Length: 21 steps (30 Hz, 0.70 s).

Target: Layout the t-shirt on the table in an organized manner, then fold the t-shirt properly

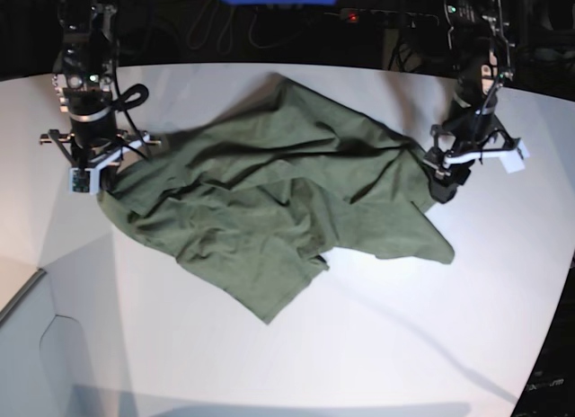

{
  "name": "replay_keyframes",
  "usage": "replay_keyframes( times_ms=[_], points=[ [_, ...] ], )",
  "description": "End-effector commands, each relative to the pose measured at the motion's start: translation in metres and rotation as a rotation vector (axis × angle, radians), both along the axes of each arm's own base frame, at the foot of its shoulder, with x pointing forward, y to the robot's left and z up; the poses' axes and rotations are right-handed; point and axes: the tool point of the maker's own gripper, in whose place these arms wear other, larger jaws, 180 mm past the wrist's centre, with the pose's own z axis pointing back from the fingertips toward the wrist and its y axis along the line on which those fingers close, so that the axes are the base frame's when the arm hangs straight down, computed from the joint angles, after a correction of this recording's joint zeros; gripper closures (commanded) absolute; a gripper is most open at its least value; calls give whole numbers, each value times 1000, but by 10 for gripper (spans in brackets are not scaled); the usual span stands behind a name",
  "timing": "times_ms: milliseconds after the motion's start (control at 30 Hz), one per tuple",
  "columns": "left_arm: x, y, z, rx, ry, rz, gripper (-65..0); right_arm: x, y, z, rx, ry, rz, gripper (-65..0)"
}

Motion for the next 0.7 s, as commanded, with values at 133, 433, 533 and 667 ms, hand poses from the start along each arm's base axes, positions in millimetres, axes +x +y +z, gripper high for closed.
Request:
replay_keyframes(
  times_ms=[133,433,533,667],
  points=[
    [16,-15,-5,-18,-8,-41,-475,2,-3,9,-13,-36,-3,0],
    [29,-42,-12,-39,0,-107,-314,2,-3,9,-13,-36,-3,0],
    [29,-43,-12,-41,2,-111,-204,2,-3,9,-13,-36,-3,0],
    [29,-42,-13,13,10,-131,-60,2,-3,9,-13,-36,-3,0]
  ],
)
